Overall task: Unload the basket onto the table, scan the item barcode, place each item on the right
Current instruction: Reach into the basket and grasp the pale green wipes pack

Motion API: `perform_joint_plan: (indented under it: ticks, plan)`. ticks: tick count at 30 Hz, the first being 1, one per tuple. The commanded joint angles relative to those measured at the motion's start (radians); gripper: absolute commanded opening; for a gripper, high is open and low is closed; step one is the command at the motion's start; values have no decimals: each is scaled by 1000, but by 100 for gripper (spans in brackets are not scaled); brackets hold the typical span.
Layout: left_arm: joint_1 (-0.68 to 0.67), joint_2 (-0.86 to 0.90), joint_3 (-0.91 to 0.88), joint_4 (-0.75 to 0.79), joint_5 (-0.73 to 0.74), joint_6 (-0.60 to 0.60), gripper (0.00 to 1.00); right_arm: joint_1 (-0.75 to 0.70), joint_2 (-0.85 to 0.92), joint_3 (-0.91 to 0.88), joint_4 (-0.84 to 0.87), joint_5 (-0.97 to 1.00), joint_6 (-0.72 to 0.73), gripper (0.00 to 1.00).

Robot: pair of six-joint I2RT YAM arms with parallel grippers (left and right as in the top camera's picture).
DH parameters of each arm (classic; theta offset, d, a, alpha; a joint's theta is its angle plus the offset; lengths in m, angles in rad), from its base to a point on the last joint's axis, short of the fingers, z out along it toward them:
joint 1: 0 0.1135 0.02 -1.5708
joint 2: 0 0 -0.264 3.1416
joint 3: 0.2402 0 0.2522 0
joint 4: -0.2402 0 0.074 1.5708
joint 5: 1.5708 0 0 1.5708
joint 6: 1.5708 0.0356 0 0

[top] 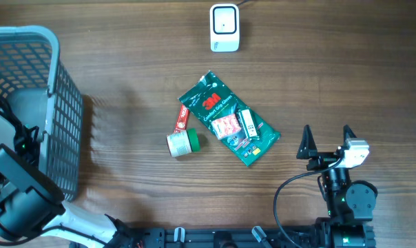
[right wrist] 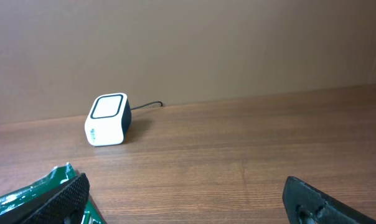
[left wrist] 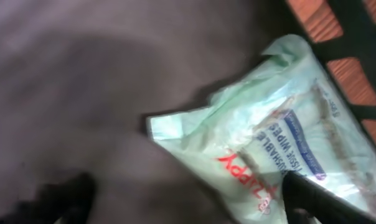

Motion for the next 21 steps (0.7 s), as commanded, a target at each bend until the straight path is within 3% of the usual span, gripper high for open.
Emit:
perform_joint_plan:
  ticks: [1,4,8,12,15,16,17,21]
  plan:
    - [5,131,-21,-6,-31,13,53,5,-3,-1,2,5,5,100]
    - [8,187,-21,-34,-86,18,4,5,-3,-1,2,5,5,100]
    - [6,165,-19,-47,-51,95,4,5,-3,-1,2,5,5,100]
    - [1,76,-18,-55,112,181,4,5,-3,-1,2,5,5,100]
    - [0,-85,-18,-78,263,237,4,5,-3,-1,2,5,4,100]
    - [0,-136,-17,-82,280,250,4,5,-3,-1,2,5,5,100]
    - [0,-302,-18,-117,283,259,4,5,-3,-1,2,5,5,100]
    - [1,-554,-18,-124,283,302,4,5,-3,-1,2,5,4,100]
